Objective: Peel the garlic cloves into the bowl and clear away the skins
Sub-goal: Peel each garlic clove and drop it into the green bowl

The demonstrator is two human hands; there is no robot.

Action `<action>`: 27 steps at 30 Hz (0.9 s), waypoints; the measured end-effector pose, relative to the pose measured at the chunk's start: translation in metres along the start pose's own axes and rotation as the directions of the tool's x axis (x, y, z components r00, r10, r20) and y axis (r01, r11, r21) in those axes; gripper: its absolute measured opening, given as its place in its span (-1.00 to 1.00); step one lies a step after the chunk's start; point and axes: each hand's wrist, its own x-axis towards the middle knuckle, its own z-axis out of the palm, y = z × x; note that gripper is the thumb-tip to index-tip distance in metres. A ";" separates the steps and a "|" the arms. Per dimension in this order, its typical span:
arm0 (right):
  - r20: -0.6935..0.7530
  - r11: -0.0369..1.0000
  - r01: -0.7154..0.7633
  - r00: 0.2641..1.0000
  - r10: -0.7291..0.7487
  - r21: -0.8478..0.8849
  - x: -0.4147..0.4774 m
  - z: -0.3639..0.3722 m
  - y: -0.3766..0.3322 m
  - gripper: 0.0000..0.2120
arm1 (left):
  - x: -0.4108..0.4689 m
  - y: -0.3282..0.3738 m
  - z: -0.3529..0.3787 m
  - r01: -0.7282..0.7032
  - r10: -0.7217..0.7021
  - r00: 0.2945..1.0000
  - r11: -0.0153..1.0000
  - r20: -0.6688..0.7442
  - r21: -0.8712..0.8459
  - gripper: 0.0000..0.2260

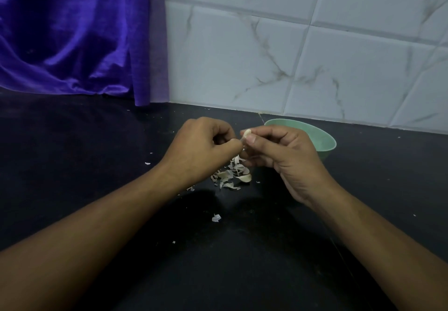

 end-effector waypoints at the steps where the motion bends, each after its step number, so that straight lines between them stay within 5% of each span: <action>1: -0.006 0.999 -0.007 1.000 0.007 0.033 0.000 0.000 -0.002 -0.86 | 0.000 0.000 0.000 0.015 -0.015 1.000 1.000 0.006 0.005 -0.82; 11: -0.038 0.994 -0.036 0.998 0.040 0.100 0.002 -0.005 -0.007 -0.84 | 0.004 -0.012 0.000 0.029 -0.025 0.999 0.994 -0.039 0.104 -0.77; 21: -0.017 0.994 0.020 1.000 -0.021 -0.105 0.001 -0.007 0.002 -0.86 | 0.002 -0.001 -0.001 0.040 -0.036 0.999 0.982 0.023 -0.182 -0.90; 27: -0.036 0.978 0.078 0.996 -0.086 -0.196 0.003 -0.008 0.003 -0.86 | 0.001 0.003 -0.003 0.055 -0.050 0.998 0.978 0.027 -0.199 -0.83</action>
